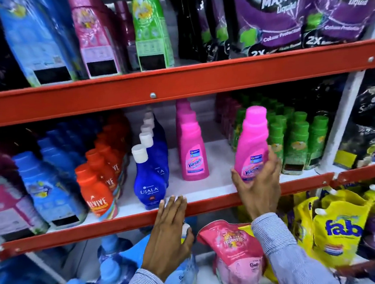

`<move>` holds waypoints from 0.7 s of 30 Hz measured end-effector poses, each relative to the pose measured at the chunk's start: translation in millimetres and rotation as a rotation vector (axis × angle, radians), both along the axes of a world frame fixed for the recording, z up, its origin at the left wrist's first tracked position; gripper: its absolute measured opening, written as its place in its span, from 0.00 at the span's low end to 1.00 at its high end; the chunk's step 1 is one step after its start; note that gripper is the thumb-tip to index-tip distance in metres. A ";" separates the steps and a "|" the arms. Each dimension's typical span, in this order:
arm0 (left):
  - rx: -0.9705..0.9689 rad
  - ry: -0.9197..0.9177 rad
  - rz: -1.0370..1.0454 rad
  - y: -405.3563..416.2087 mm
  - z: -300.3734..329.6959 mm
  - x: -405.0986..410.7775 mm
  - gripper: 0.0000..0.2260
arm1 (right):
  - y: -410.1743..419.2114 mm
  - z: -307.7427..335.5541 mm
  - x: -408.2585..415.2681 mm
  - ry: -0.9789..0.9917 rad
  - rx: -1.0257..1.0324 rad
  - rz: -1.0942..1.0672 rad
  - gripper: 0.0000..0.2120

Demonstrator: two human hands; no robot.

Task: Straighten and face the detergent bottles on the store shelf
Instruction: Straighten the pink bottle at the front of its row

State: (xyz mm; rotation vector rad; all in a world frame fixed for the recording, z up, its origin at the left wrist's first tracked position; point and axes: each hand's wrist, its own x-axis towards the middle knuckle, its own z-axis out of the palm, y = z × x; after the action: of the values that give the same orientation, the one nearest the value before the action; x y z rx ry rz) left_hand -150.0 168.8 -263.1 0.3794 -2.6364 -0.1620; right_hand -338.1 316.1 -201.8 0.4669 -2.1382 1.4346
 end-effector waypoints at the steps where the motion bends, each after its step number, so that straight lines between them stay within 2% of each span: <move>1: 0.011 0.013 0.002 -1.2 -0.3 2.0 0.30 | -7.8 1.7 8.0 0.010 -0.002 0.035 0.48; 9: 0.142 0.059 0.001 -6.3 1.0 7.9 0.27 | -62.2 6.4 50.2 0.004 0.096 0.219 0.47; 21: 0.140 0.126 -0.074 -9.5 -2.2 12.4 0.29 | -73.4 -5.0 56.4 -0.038 0.134 0.190 0.48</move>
State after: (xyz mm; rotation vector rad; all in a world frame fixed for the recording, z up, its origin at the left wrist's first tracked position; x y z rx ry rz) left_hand -137.6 159.3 -265.3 0.3069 -2.5228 -0.3838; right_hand -281.7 242.7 -206.8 0.7157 -2.2804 1.4150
